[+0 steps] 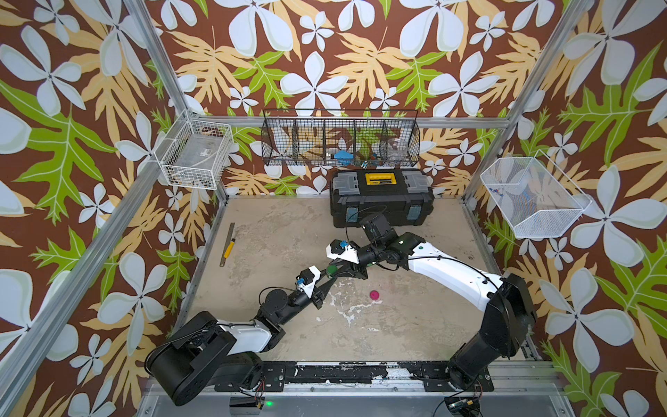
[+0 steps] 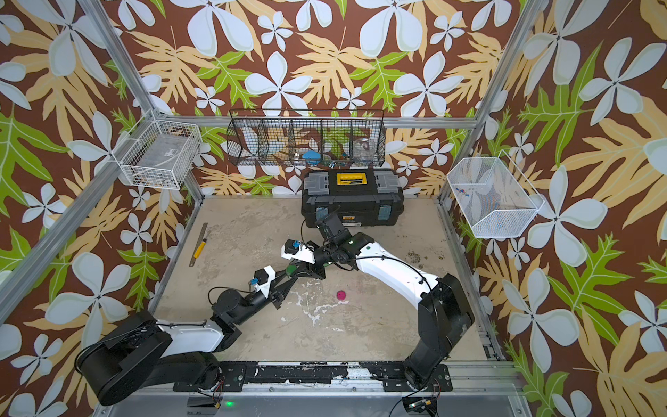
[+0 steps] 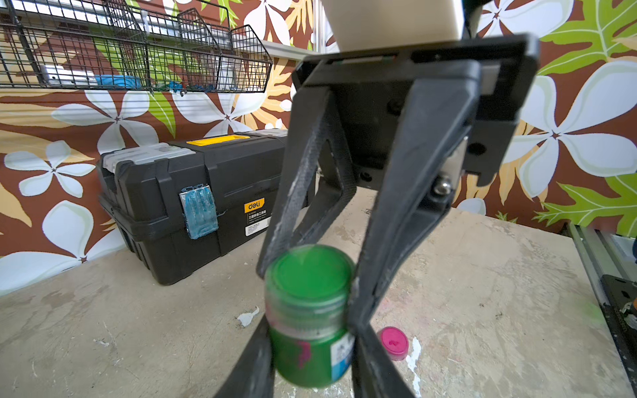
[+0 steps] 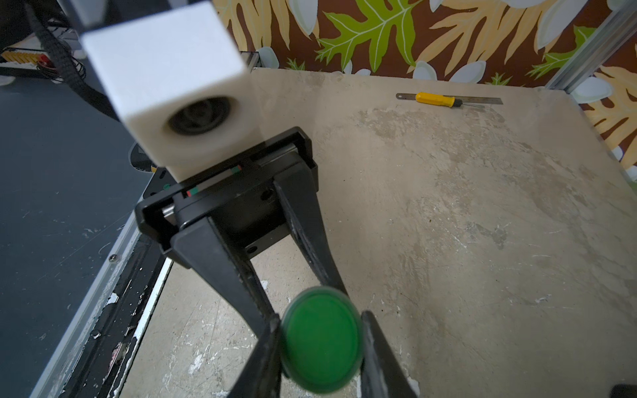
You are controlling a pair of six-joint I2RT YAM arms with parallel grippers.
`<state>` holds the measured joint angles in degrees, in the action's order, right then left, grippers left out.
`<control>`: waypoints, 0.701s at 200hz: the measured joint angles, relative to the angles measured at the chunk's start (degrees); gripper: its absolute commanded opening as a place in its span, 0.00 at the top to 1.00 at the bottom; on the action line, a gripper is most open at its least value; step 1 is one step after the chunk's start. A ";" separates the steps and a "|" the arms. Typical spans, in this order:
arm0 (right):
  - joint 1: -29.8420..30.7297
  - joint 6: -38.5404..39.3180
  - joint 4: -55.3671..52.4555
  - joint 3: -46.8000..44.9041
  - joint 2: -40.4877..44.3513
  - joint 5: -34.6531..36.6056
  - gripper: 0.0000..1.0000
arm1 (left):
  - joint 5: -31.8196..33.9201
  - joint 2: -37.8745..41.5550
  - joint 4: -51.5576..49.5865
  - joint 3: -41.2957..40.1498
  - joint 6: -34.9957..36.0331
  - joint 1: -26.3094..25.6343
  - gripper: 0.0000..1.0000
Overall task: Close the paint jar lid
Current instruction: Screw the lid onto the paint jar.
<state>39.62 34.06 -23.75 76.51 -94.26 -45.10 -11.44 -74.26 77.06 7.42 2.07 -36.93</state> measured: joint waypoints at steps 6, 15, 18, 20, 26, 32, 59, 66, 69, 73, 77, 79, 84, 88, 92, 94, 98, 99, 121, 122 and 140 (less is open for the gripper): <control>0.07 -1.18 1.01 -0.74 0.52 0.24 0.84 | -0.07 -0.02 0.17 0.04 0.00 0.00 0.88; 0.26 -3.02 2.43 -1.84 1.31 0.81 0.84 | -0.24 -0.07 0.37 0.04 0.00 0.00 0.88; 0.42 -3.82 3.04 -2.27 1.64 1.40 0.84 | -0.24 -0.07 0.42 0.04 -0.02 0.00 0.88; 0.52 -4.26 3.32 -2.54 1.84 1.81 0.84 | -0.26 -0.09 0.42 0.04 0.00 0.00 0.88; 0.87 -5.57 4.26 -3.21 2.32 2.71 0.84 | -0.26 -0.11 0.42 0.04 -0.02 0.00 0.88; 1.44 -7.10 5.07 -3.87 2.82 4.17 0.83 | -0.20 -0.11 0.33 0.04 -0.02 0.00 0.88; 5.14 -14.40 9.03 -6.47 5.05 14.03 0.87 | 0.48 -0.22 0.09 0.00 -0.02 0.00 0.88; 6.10 -16.41 9.84 -7.04 5.51 16.79 0.87 | 0.70 -0.24 -0.09 0.00 -0.02 0.02 0.88; 6.60 -17.46 10.12 -7.28 5.73 18.05 0.87 | 0.76 -0.26 -0.13 0.00 -0.02 0.02 0.88; 7.21 -18.71 10.47 -7.58 6.01 19.78 0.88 | 0.85 -0.28 -0.24 0.00 -0.02 0.02 0.88; 7.76 -19.87 10.71 -7.82 6.25 21.29 0.89 | 0.87 -0.31 -0.35 0.00 -0.02 0.02 0.88; 8.09 -20.57 10.84 -7.96 6.38 22.23 0.90 | 0.90 -0.31 -0.39 0.00 -0.02 0.02 0.88; 9.01 -22.36 11.19 -8.31 6.75 24.74 0.91 | 0.94 -0.33 -0.42 0.00 -0.02 0.02 0.88; 9.57 -23.47 11.37 -8.50 6.95 26.18 0.91 | 0.96 -0.35 -0.44 0.00 -0.02 0.02 0.88; 10.29 -24.94 11.61 -8.68 7.17 28.15 0.91 | 1.05 -0.37 -0.44 0.00 -0.02 0.02 0.88; 10.64 -25.59 11.67 -8.74 7.26 29.14 0.92 | 1.07 -0.39 -0.44 0.00 -0.02 0.02 0.88; 11.34 -26.93 11.76 -8.85 7.37 31.04 0.92 | 1.11 -0.46 -0.42 0.00 -0.04 0.02 0.88; 11.45 -27.12 11.76 -8.87 7.37 31.36 0.92 | 1.11 -0.46 -0.44 0.00 -0.04 0.02 0.88; 15.41 -33.33 12.11 -9.03 7.48 41.42 0.92 | 1.51 -0.57 -0.61 0.00 -0.04 0.02 0.88; 15.65 -33.70 12.13 -9.05 7.48 42.01 0.92 | 1.53 -0.57 -0.59 0.00 -0.04 0.02 0.88; 17.97 -38.53 13.18 -9.68 7.56 48.15 0.93 | 1.64 -0.37 -0.79 -0.07 -0.02 0.02 0.88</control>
<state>57.58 -4.47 -10.57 66.83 -86.70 3.05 -9.80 -74.63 76.27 7.35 2.04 -36.91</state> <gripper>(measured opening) 0.326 0.342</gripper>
